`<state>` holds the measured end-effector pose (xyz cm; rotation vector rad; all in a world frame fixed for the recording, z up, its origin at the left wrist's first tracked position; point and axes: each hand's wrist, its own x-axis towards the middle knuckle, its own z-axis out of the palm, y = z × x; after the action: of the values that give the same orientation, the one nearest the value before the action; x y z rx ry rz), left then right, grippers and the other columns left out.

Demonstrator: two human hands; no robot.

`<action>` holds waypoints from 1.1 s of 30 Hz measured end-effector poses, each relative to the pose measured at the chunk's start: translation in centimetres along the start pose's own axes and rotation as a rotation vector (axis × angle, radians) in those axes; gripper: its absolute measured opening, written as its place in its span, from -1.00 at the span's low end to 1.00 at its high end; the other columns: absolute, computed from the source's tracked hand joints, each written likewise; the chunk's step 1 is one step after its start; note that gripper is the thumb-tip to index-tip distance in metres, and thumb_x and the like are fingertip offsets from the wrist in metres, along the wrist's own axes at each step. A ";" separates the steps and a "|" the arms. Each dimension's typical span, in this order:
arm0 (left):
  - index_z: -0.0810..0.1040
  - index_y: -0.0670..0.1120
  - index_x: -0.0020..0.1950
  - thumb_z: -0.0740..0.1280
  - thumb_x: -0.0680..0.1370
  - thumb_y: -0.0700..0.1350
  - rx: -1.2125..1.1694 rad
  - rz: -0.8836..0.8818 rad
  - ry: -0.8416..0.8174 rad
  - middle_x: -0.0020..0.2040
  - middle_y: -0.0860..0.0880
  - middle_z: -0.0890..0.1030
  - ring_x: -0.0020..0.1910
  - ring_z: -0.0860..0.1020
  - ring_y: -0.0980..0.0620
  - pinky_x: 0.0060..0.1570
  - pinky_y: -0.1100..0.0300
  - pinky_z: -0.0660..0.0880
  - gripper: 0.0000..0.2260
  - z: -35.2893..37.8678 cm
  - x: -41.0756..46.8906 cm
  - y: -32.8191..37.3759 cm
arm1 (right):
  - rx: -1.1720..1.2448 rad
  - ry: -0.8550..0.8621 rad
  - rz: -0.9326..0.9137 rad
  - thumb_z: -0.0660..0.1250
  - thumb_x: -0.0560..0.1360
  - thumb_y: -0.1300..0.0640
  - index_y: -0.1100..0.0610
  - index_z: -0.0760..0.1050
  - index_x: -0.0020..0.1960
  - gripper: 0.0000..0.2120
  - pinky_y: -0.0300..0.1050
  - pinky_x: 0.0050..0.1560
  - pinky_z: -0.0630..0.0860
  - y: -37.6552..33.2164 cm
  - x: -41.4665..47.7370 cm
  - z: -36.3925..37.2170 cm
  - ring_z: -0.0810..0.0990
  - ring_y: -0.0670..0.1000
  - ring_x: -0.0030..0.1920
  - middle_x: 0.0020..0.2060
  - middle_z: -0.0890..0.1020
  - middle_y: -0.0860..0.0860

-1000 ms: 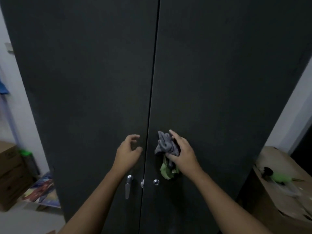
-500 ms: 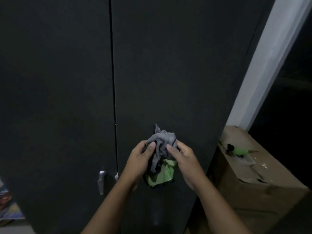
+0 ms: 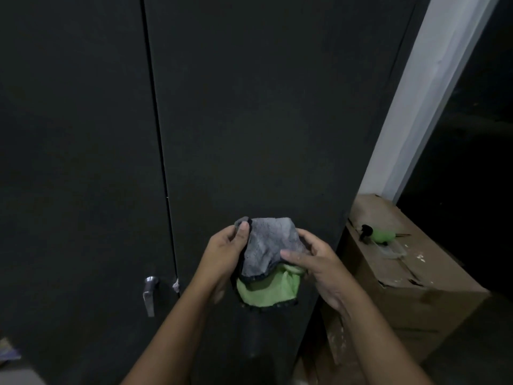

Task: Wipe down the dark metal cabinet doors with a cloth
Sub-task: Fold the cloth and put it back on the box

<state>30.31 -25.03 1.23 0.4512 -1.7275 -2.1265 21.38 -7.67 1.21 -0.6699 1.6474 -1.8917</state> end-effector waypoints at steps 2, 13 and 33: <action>0.61 -0.22 0.12 0.27 0.64 0.01 -0.051 -0.051 -0.024 0.02 -0.17 0.71 0.06 0.67 -0.15 0.13 -0.05 0.59 -0.70 0.1 0.2 0.0 | -0.049 -0.150 -0.006 0.50 0.35 0.45 0.09 0.40 0.41 -0.30 0.06 0.25 0.55 -0.2 -0.5 -0.6 0.61 0.12 0.24 0.26 0.61 0.14; 0.42 -0.02 0.39 0.46 0.22 -0.62 0.024 0.001 -0.225 0.21 -0.07 0.64 0.18 0.63 -0.04 -0.01 0.10 0.62 -0.15 -1.2 1.2 -0.2 | -0.486 0.185 -0.215 0.40 0.45 0.23 0.06 0.67 -0.03 -0.85 -0.13 -0.13 0.51 1.0 1.1 -2.2 0.63 -0.10 -0.14 -0.17 0.69 0.01; 0.56 -0.31 -0.16 0.29 0.56 0.27 0.398 0.152 -0.067 -0.32 -0.08 0.56 -0.30 0.53 0.05 -0.28 0.14 0.42 -0.41 -1.2 1.5 -0.7 | -0.470 0.236 0.061 0.31 0.36 -0.42 0.36 0.58 -0.22 -0.24 -0.05 -0.20 0.39 0.3 4.3 -3.4 0.60 0.21 -0.30 -0.31 0.59 0.27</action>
<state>29.55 -26.65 0.30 0.3412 -2.1575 -1.7118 15.91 -8.15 0.57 -0.5806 2.2719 -1.5961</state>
